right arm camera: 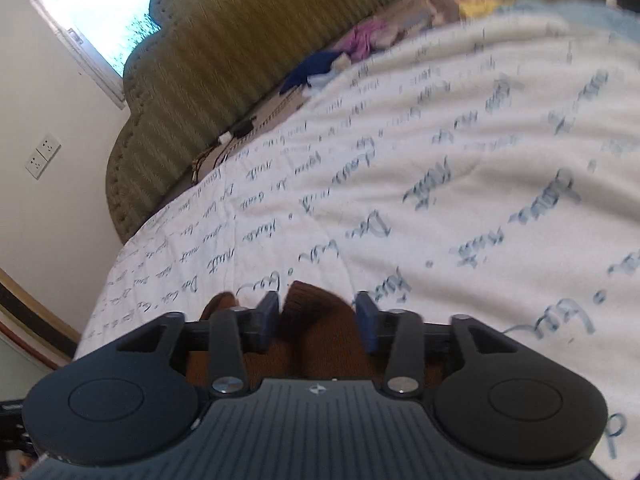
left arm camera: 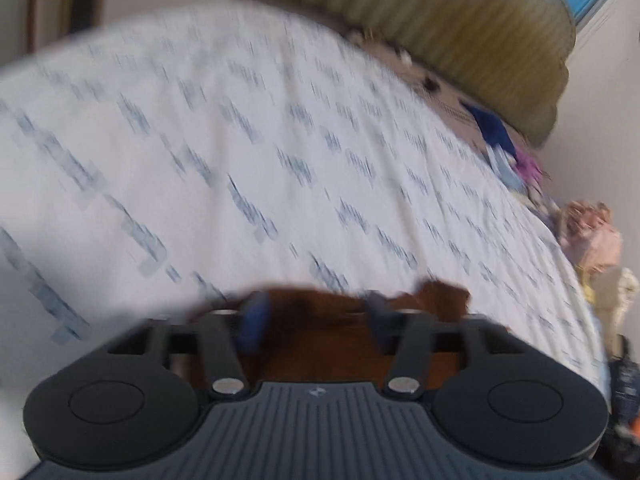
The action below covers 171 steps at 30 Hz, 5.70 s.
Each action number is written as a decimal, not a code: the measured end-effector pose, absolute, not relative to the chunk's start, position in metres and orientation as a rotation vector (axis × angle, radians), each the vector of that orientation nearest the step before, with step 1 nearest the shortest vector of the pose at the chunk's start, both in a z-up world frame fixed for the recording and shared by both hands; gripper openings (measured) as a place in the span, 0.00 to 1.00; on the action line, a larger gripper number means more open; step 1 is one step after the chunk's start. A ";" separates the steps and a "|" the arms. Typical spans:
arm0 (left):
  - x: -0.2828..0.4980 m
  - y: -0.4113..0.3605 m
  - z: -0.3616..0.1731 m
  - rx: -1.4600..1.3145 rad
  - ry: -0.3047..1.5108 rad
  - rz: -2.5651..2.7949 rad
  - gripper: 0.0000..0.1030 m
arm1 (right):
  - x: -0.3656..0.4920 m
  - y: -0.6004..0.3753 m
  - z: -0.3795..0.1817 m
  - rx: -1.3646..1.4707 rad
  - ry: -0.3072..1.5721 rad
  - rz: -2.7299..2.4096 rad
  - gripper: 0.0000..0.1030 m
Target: Fold small clothes
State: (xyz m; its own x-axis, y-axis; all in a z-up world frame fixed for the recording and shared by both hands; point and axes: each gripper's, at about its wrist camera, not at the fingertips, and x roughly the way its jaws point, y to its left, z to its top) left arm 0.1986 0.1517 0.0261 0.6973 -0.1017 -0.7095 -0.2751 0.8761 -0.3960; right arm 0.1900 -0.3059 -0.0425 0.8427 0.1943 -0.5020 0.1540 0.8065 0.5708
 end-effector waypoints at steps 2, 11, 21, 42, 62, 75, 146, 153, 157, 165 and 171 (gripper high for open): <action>0.191 0.145 0.034 -0.419 0.740 0.120 0.66 | 0.181 -0.297 -0.029 0.535 0.519 0.004 0.53; 0.180 0.062 0.000 0.271 0.731 0.175 0.66 | 0.185 -0.234 -0.036 0.181 0.697 0.122 0.76; 0.088 0.089 -0.016 0.306 0.703 0.072 0.66 | 0.138 -0.223 -0.036 -0.025 0.699 0.172 0.99; 0.026 0.122 -0.011 0.273 0.704 0.020 0.72 | 0.050 -0.173 -0.037 -0.377 0.682 0.274 0.99; 0.111 0.181 0.008 -0.299 0.847 -0.003 0.74 | -0.025 -0.032 0.009 -0.587 0.358 0.438 0.99; 0.122 0.150 0.004 -0.159 0.841 -0.002 0.76 | -0.034 -0.018 -0.005 -0.600 0.340 0.439 0.99; 0.199 -0.033 0.094 -0.097 0.754 -0.106 0.10 | -0.028 -0.088 -0.005 -0.525 0.178 0.267 0.07; 0.201 -0.096 0.090 -0.055 0.773 -0.170 0.10 | -0.031 -0.130 -0.010 -0.410 0.233 0.235 0.07; 0.203 -0.128 0.085 -0.021 0.785 -0.197 0.10 | -0.031 -0.153 -0.013 -0.345 0.261 0.202 0.07; 0.202 -0.190 0.064 0.065 0.811 -0.249 0.10 | -0.033 -0.202 -0.024 -0.181 0.329 0.142 0.07; 0.202 -0.223 0.040 0.119 0.844 -0.260 0.10 | -0.032 -0.232 -0.035 -0.039 0.395 0.120 0.07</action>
